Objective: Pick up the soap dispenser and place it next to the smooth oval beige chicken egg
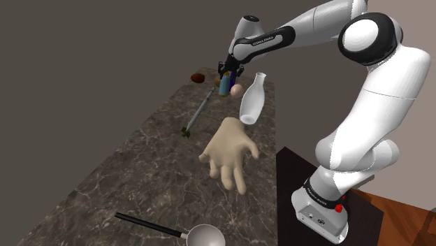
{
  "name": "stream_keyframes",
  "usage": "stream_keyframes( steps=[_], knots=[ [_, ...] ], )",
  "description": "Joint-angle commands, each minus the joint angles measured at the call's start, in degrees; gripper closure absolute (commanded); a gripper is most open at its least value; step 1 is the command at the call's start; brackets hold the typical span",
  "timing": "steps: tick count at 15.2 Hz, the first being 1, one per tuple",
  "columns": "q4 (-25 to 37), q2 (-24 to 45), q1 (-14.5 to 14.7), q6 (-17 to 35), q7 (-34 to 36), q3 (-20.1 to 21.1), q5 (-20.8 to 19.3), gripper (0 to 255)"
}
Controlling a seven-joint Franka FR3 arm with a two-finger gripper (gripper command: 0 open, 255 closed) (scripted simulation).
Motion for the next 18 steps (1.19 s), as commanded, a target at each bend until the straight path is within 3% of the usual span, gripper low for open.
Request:
stream_keyframes(
  steps=[1,6,10,18],
  knots=[
    [0.01,0.0,0.0,0.01,0.0,0.0,0.0,0],
    [0.01,0.0,0.0,0.01,0.0,0.0,0.0,0],
    [0.05,-5.62,-1.12,-4.9,-2.61,1.1,4.09,0],
    [0.05,-5.62,-1.07,-4.9,-2.62,1.05,4.1,0]
  ],
)
